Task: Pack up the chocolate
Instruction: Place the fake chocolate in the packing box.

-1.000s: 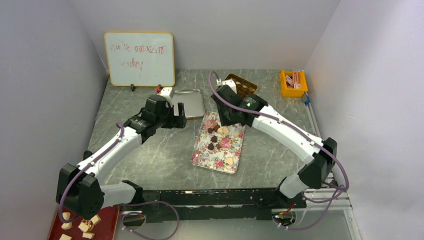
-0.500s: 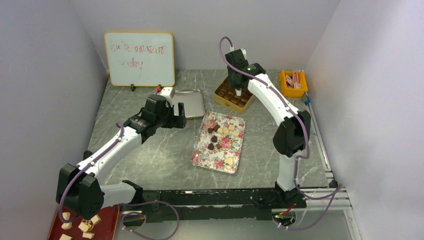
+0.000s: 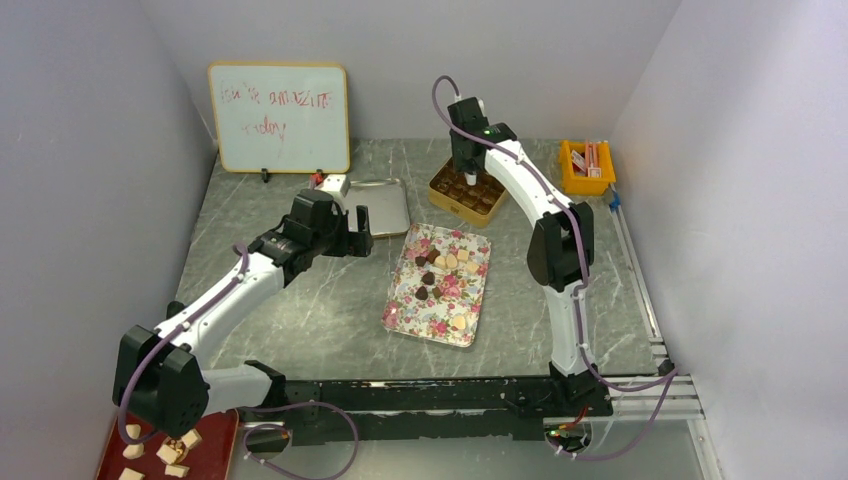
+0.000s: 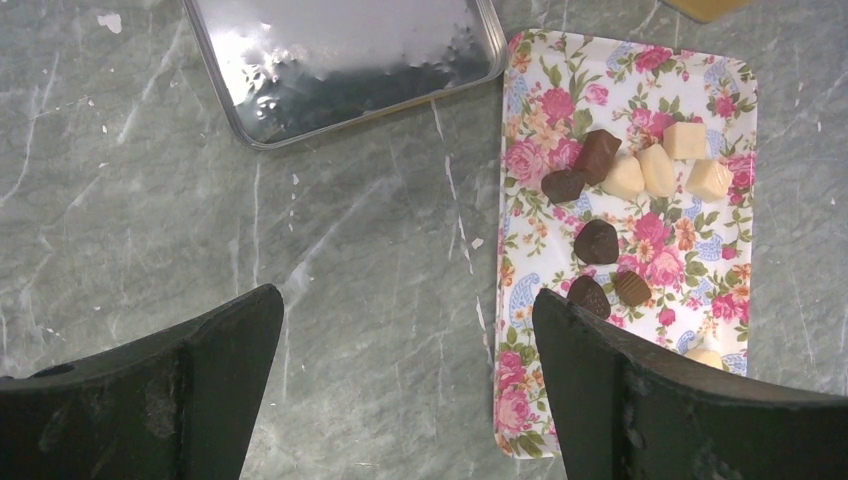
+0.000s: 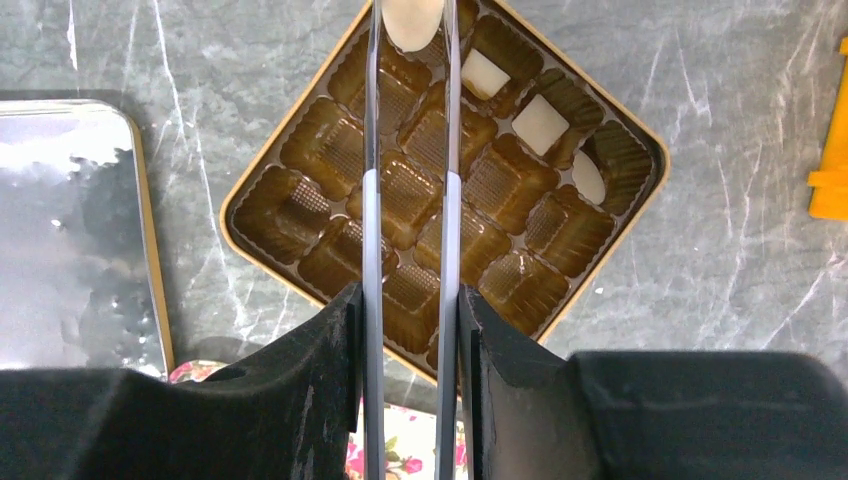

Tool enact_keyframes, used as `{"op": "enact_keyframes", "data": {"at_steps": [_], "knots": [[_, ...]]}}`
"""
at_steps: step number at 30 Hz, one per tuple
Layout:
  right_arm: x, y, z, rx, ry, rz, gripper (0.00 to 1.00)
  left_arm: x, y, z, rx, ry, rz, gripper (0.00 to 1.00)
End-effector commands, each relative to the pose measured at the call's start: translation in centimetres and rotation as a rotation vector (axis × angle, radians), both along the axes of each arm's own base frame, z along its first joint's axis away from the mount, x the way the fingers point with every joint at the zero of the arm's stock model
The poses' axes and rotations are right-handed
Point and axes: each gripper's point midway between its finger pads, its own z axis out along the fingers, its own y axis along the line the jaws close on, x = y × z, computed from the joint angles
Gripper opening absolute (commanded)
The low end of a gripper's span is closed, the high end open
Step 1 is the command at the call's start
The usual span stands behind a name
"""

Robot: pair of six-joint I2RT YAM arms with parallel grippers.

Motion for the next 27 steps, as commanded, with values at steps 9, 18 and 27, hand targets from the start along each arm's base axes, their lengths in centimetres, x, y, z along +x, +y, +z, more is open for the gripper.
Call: {"op": "enact_keyframes", "data": {"at_steps": [9,18,27], "knots": [[3.4,-0.6,2.6,0.051,-0.118,-0.015,0.16,1.1,-0.5,1.4,-0.018,-0.039,0.007,1.00],[3.3,-0.6,2.2,0.052,-0.107,-0.005,0.34,1.2,-0.8,1.1,-0.027,-0.032,0.010,1.00],[3.3,-0.6,2.3,0.052,-0.109,-0.002,0.40,1.3,-0.9,1.1,-0.035,-0.031,0.010,1.00]]}}
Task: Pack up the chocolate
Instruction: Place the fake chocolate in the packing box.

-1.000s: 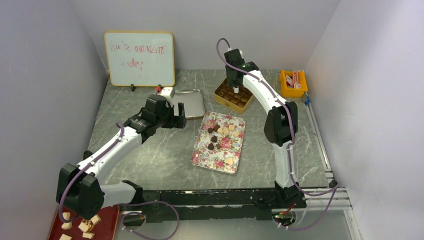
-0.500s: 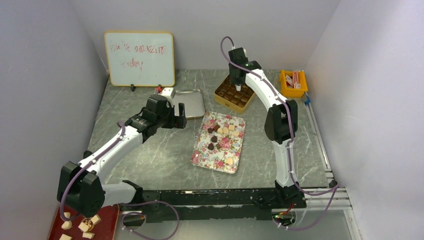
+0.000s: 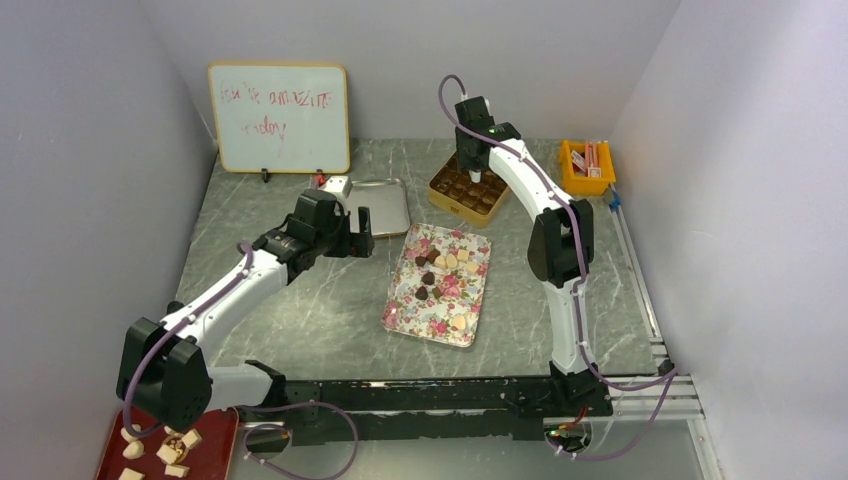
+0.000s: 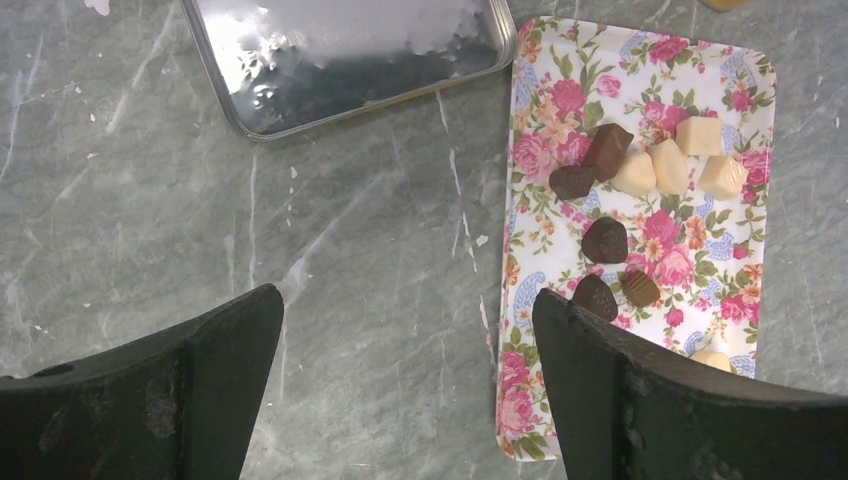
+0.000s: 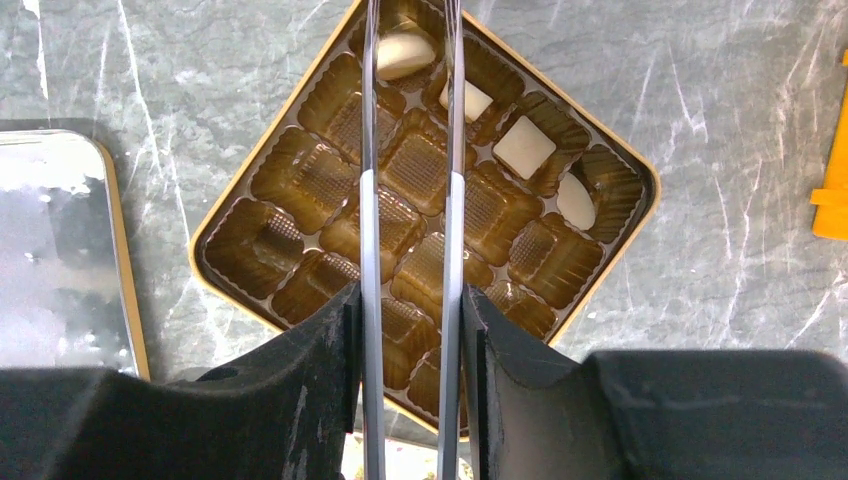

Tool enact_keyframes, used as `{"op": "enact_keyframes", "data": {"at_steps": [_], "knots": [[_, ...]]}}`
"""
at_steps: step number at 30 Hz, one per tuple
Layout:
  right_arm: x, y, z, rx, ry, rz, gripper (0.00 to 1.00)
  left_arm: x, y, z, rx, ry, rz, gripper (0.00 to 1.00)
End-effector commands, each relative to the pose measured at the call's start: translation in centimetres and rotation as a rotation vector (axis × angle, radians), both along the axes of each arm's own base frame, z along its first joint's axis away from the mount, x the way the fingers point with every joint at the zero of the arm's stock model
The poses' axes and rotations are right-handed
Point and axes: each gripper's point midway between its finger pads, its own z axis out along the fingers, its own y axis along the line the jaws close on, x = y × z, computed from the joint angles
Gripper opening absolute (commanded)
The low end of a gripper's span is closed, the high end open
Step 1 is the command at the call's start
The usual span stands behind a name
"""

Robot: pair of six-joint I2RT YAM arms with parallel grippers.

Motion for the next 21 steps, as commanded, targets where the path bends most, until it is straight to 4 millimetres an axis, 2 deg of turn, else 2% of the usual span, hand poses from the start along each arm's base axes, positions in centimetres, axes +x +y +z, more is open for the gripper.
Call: {"op": "enact_keyframes", "data": {"at_steps": [1,7,13,16,18,21], "knots": [[1.5,0.5,3.4,0.033,-0.103,0.008,0.41,1.2,-0.8,2.2,-0.044,-0.063,0.006,1.00],[1.4,0.4,3.9,0.032,-0.115,0.004,0.41,1.2,-0.8,2.3,-0.047,-0.063,0.007,1.00],[1.0,0.3,7.2,0.045,-0.169,0.006,0.39,1.1,-0.8,2.2,-0.045,-0.062,0.008,1.00],[-0.4,0.3,8.7,0.045,-0.179,0.017,0.38,0.9,-0.7,2.2,-0.046,-0.062,0.011,1.00],[-2.0,0.7,9.8,0.040,-0.187,0.035,0.37,0.7,-0.6,2.2,-0.049,-0.061,0.011,1.00],[-5.1,1.0,9.9,0.018,-0.160,0.067,0.37,0.5,-0.6,2.2,-0.055,-0.060,0.012,1.00]]}}
